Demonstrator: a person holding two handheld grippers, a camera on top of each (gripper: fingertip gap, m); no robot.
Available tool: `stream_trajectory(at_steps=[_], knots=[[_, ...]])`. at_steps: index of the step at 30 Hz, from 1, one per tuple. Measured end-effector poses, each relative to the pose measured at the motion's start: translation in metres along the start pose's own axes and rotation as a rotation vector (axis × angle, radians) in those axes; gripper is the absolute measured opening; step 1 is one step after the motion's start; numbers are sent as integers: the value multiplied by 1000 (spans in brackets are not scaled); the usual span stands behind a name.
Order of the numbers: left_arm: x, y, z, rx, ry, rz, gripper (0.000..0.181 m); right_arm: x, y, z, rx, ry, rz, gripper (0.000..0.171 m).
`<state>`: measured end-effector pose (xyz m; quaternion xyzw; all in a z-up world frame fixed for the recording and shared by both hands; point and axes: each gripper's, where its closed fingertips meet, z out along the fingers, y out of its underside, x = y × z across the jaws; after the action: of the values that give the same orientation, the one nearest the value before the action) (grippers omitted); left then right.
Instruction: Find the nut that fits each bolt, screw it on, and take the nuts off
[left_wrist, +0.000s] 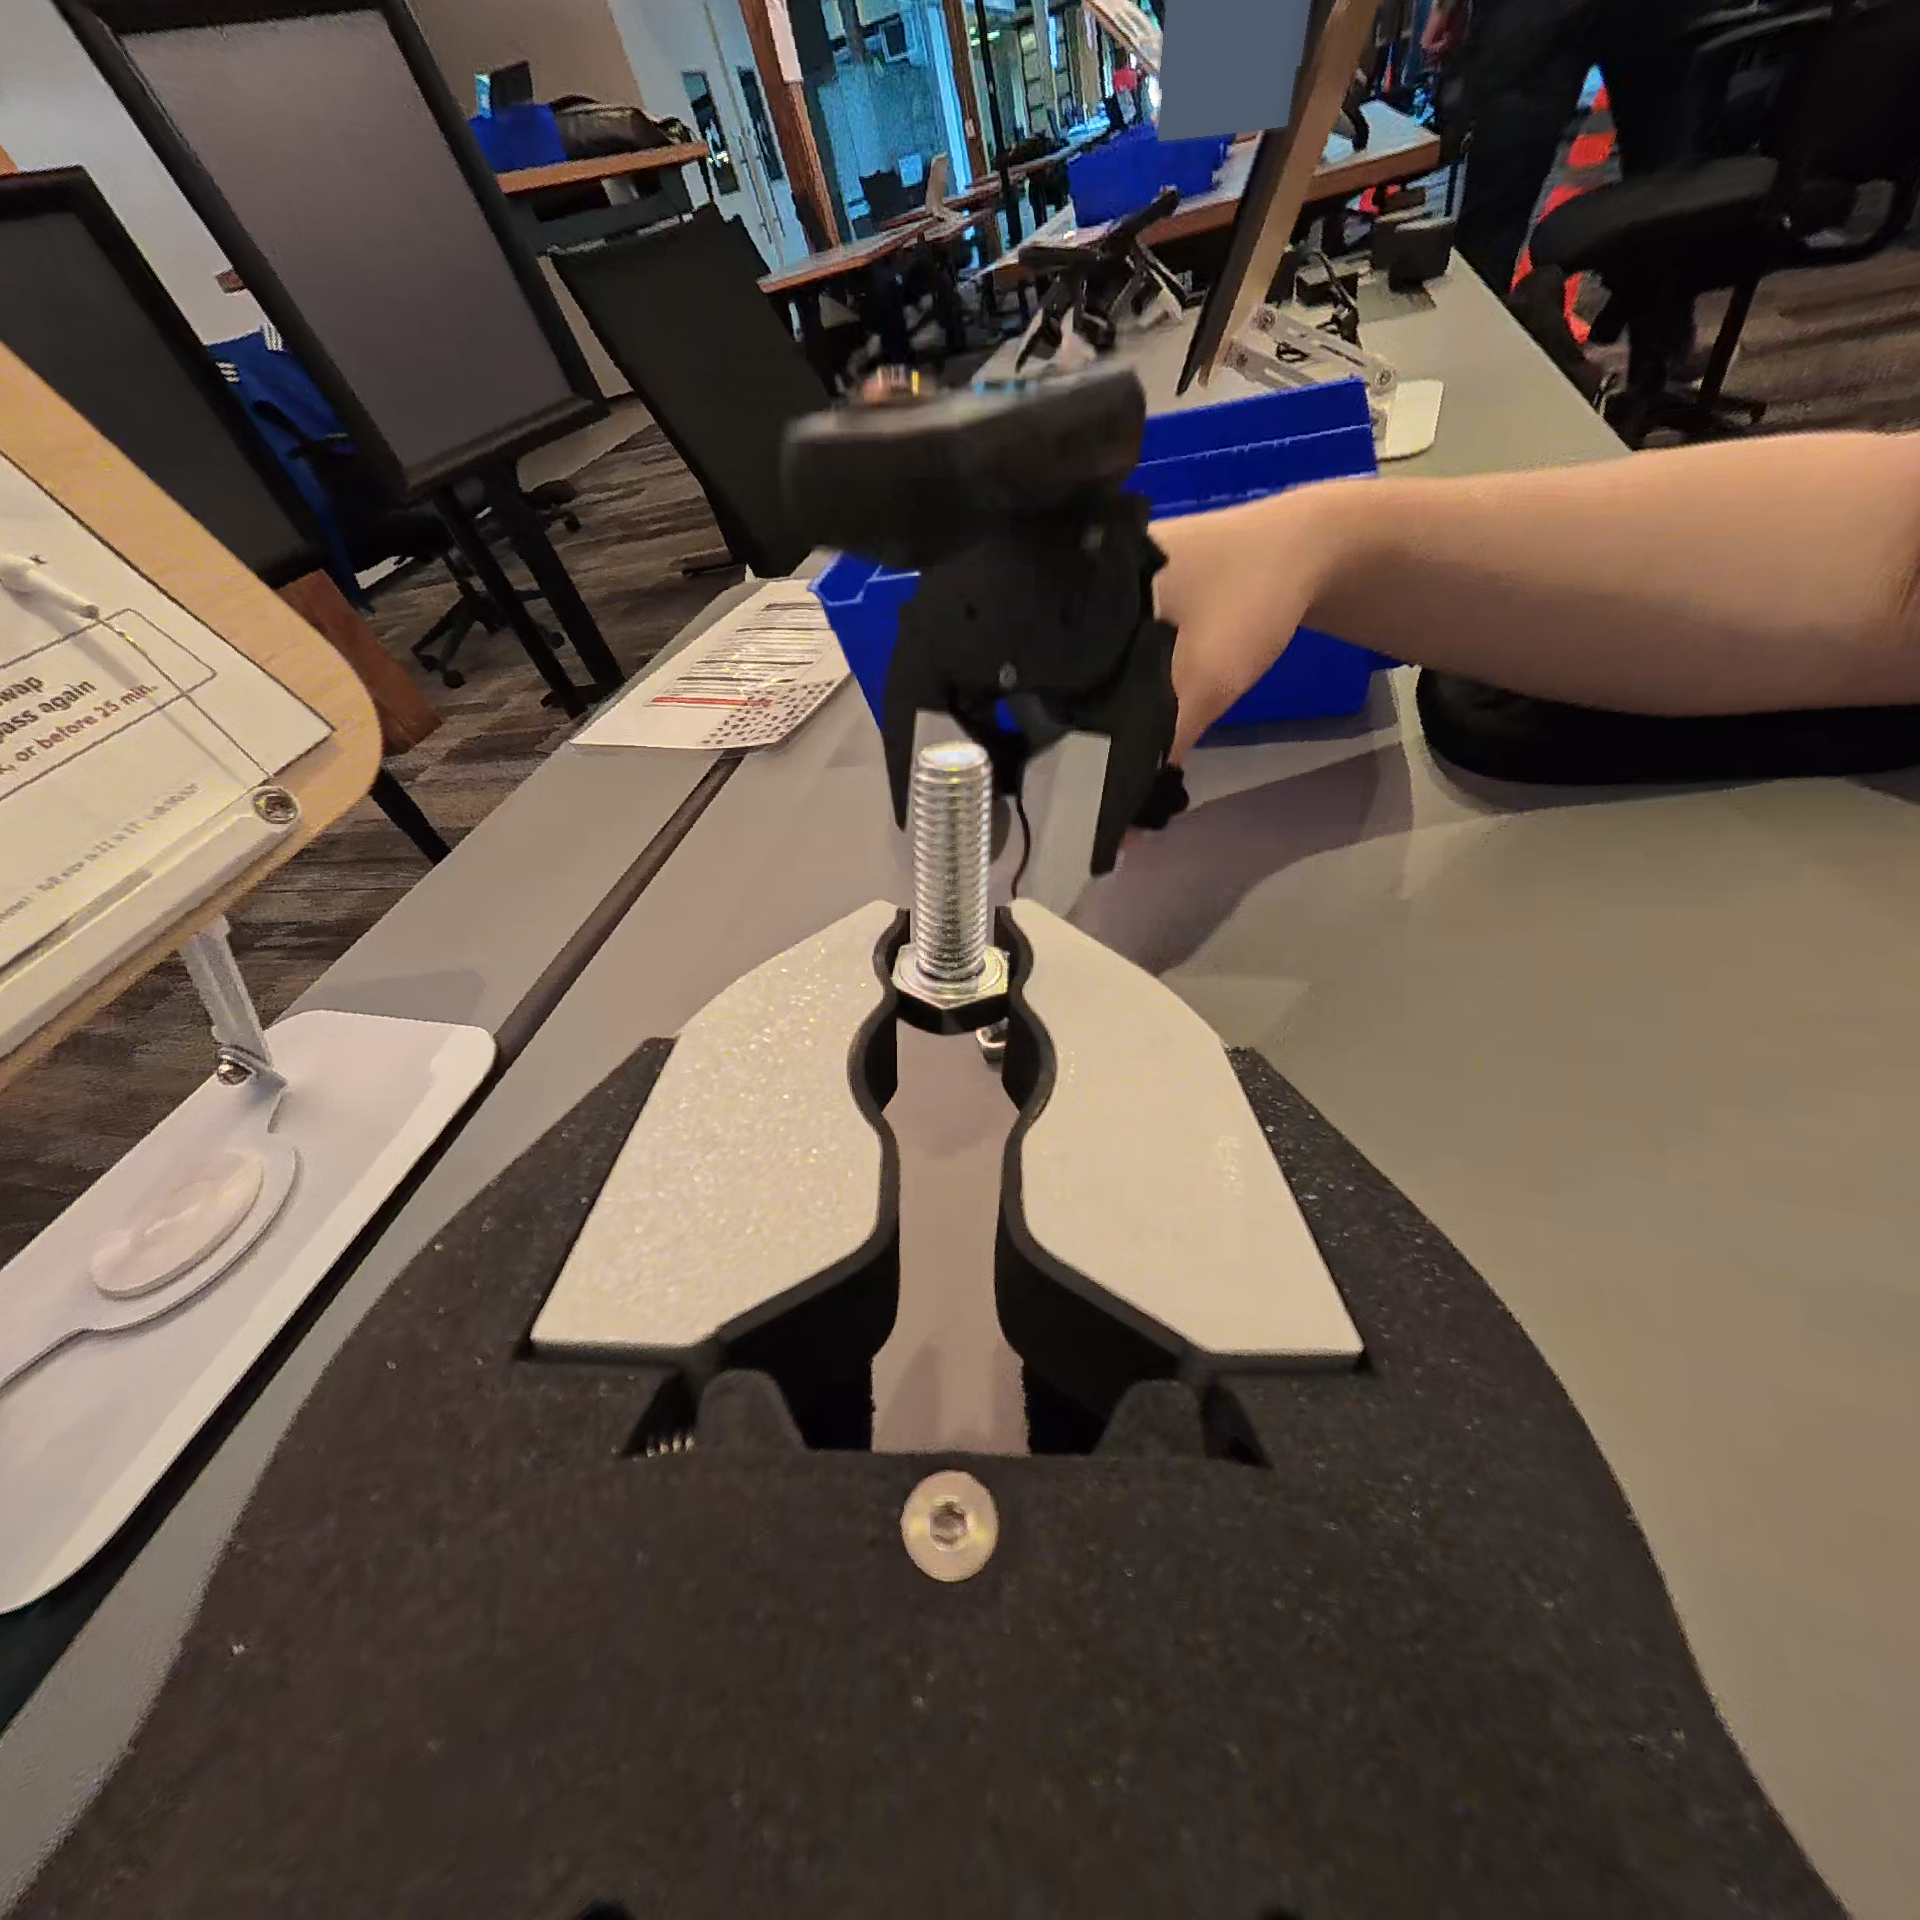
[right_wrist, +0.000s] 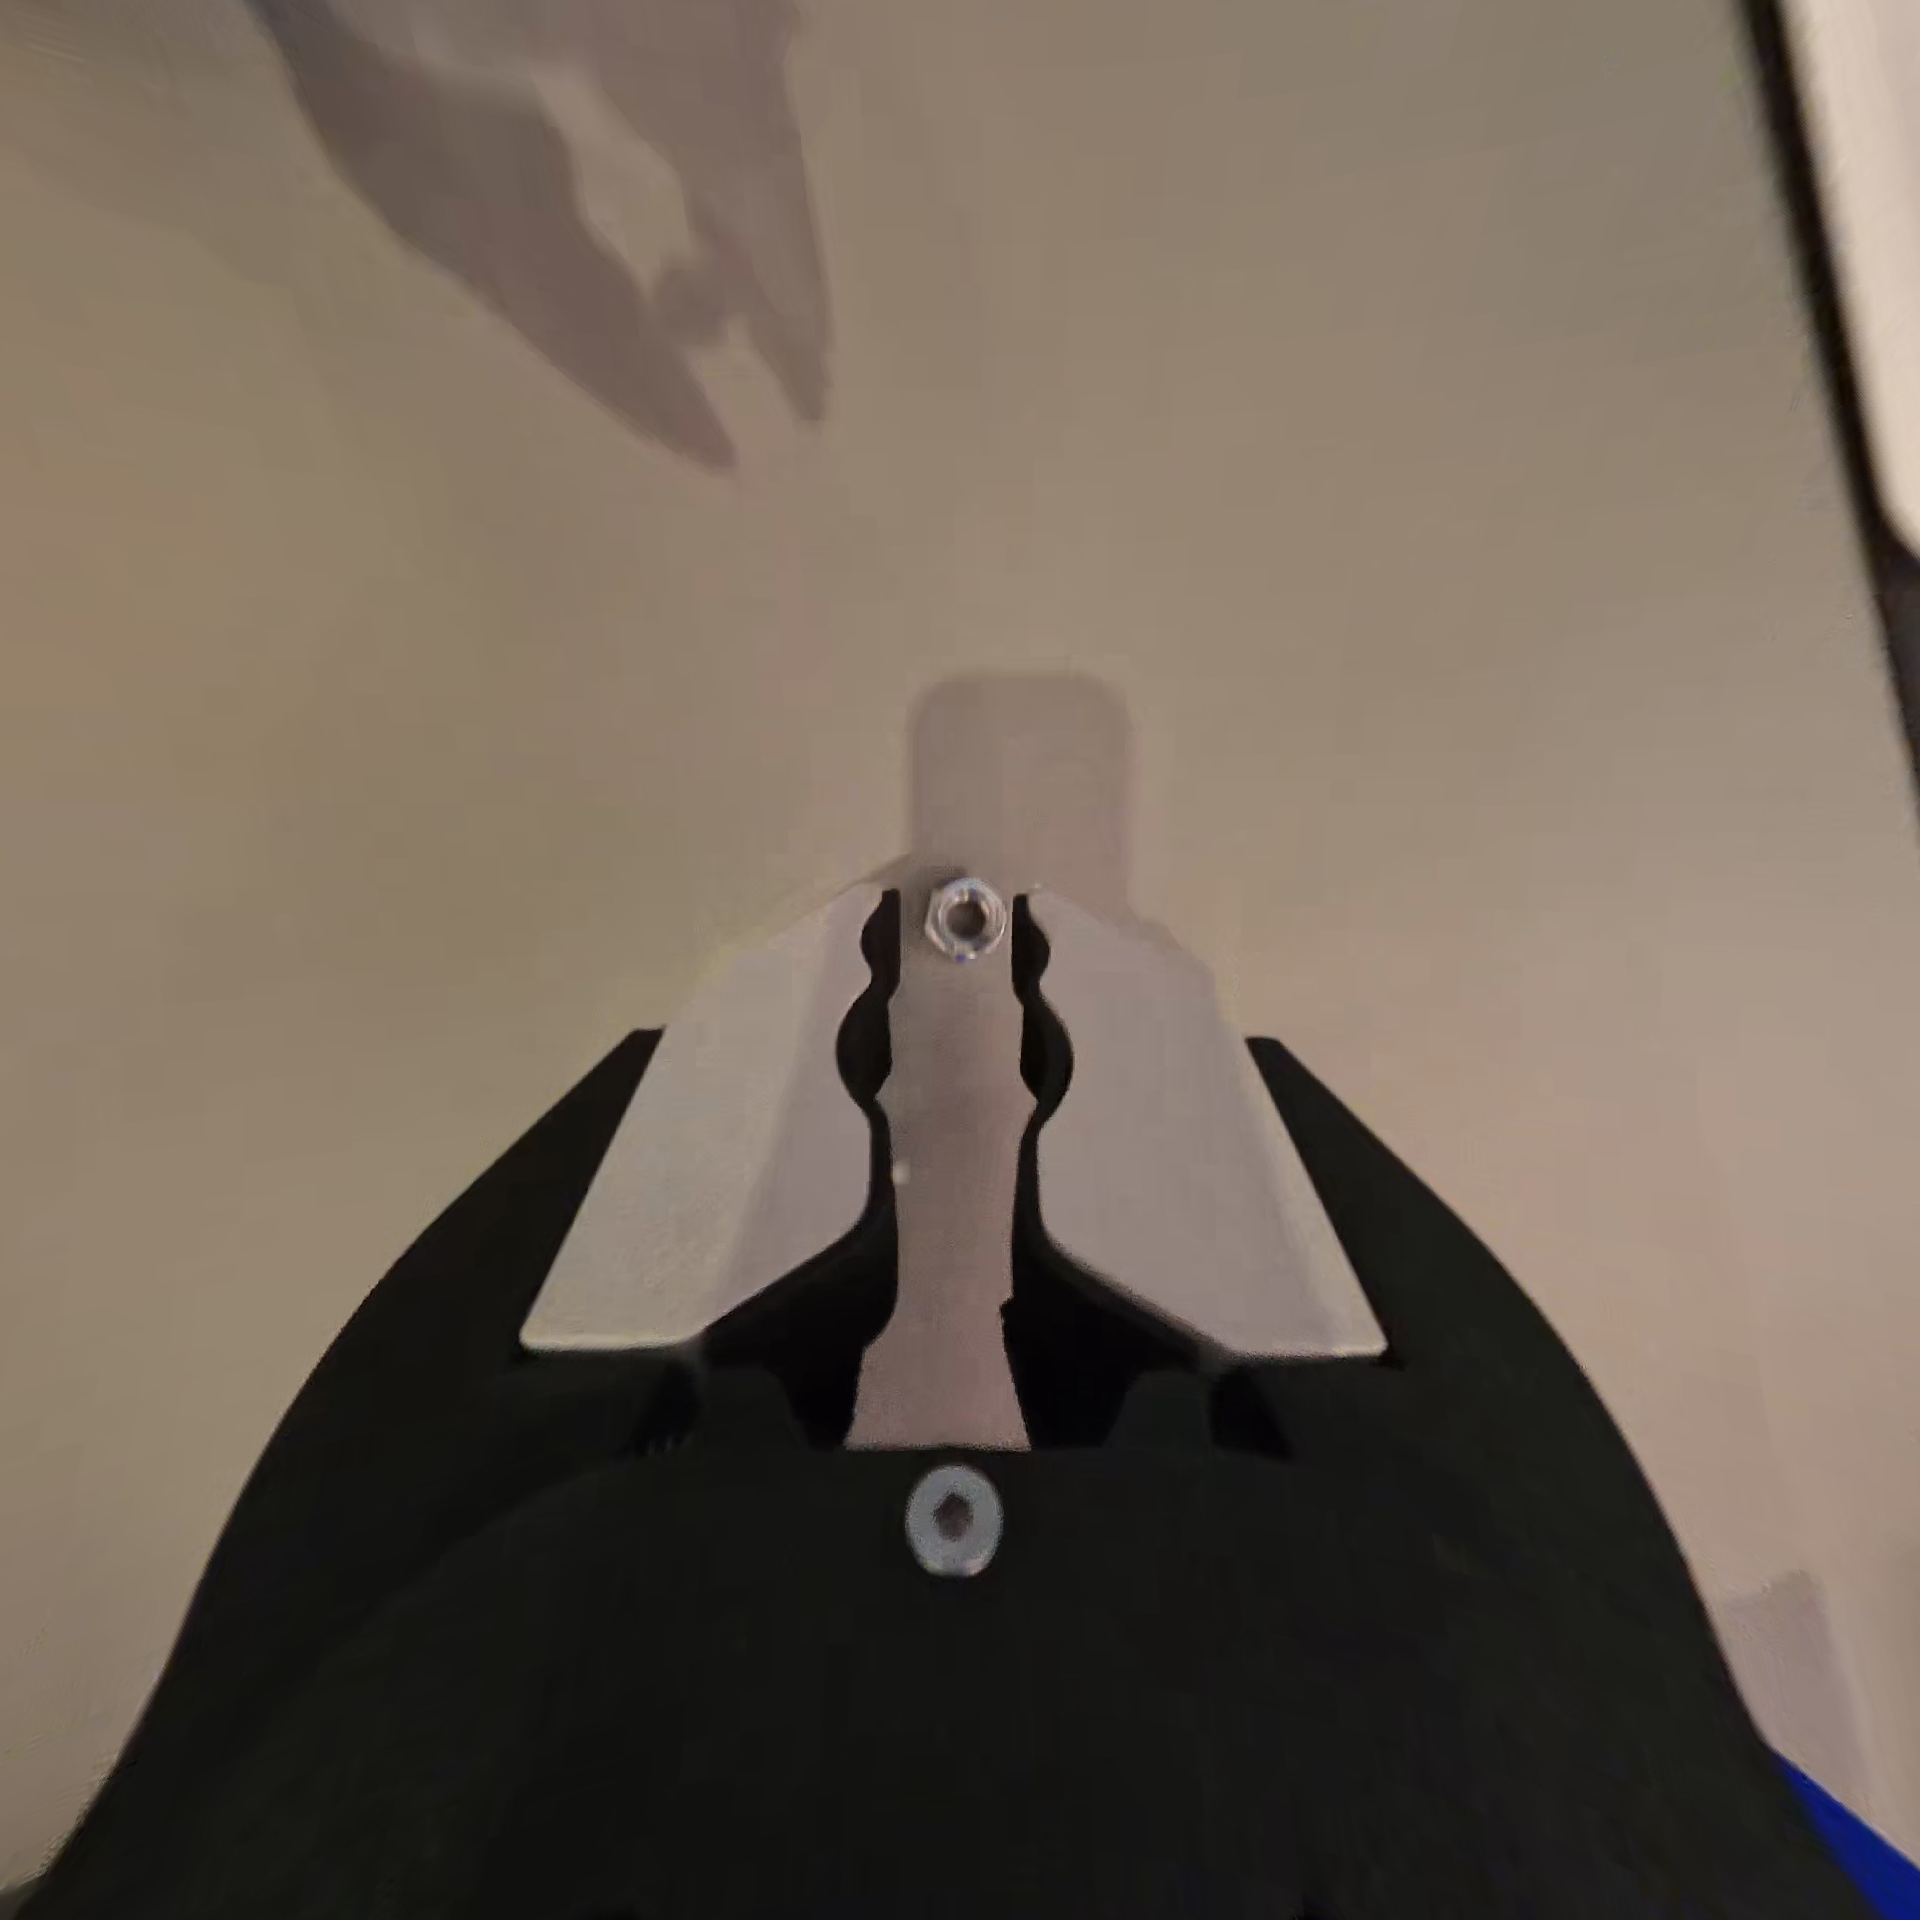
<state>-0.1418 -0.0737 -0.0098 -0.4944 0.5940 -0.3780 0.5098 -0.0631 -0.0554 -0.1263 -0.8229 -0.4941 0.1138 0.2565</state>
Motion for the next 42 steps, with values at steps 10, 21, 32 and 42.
stream_trajectory(at_steps=[10,21,32,42], knots=[[3,4,3,-33,10,17,15,4,14,21,-59,-5,77,31],[4,5,4,-44,15,22,15,4,19,25,-92,-2,89,17],[6,7,5,-51,23,19,14,5,18,26,-59,-7,68,17],[8,22,12,-110,28,-16,15,-9,-51,-55,350,-99,64,17]])
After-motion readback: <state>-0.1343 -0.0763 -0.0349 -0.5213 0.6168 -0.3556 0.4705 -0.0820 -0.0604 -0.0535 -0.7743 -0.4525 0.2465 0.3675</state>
